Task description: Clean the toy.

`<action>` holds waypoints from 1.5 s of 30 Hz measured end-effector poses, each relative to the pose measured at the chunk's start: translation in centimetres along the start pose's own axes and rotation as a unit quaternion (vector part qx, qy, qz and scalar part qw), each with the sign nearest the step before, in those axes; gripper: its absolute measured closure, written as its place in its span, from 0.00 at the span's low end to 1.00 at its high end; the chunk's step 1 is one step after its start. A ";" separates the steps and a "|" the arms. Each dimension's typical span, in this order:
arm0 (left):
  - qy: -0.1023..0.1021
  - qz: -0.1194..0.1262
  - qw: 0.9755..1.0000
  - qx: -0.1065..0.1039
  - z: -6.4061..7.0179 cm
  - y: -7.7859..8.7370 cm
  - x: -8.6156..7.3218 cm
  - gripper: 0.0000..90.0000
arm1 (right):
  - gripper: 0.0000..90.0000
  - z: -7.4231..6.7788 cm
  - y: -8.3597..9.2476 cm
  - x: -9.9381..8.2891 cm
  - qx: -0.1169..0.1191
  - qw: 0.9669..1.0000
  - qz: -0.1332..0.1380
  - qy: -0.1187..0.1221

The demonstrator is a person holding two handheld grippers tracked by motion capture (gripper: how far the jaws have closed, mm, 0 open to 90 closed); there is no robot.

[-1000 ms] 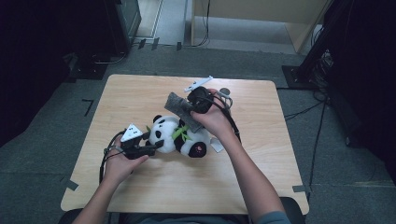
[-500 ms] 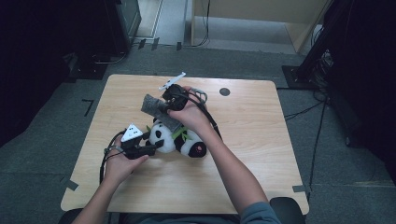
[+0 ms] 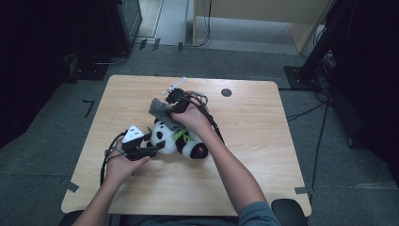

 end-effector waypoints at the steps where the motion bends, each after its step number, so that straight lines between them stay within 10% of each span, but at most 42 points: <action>1: 0.000 0.000 1.000 0.000 0.0 0.0 0.0 0.43 | 0.88 0.3 0.1 -0.1 -0.008 1.000 -0.001 -0.001; 24: 0.005 0.004 1.000 -0.006 -0.1 -0.1 -0.1 0.45 | 0.88 4.7 3.2 -1.8 -0.066 0.997 0.015 -0.045; 34: 0.007 0.006 1.000 -0.004 -0.1 -0.2 0.0 0.45 | 0.88 0.8 5.2 0.9 -0.024 0.998 0.061 -0.007; 45: 0.009 0.006 1.000 -0.005 -0.1 -0.2 0.0 0.45 | 0.88 -2.2 1.7 1.2 0.040 0.998 0.039 0.007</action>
Point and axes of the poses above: each handheld gripper's, and its own axes: y roughly backward along the jaws, x roughly out of its top, z roughly to its right, the point moved 6 cm from there along -y, roughly forward along the jaws, and after that the axes turned 7 degrees about x, right-handed, at the moved point
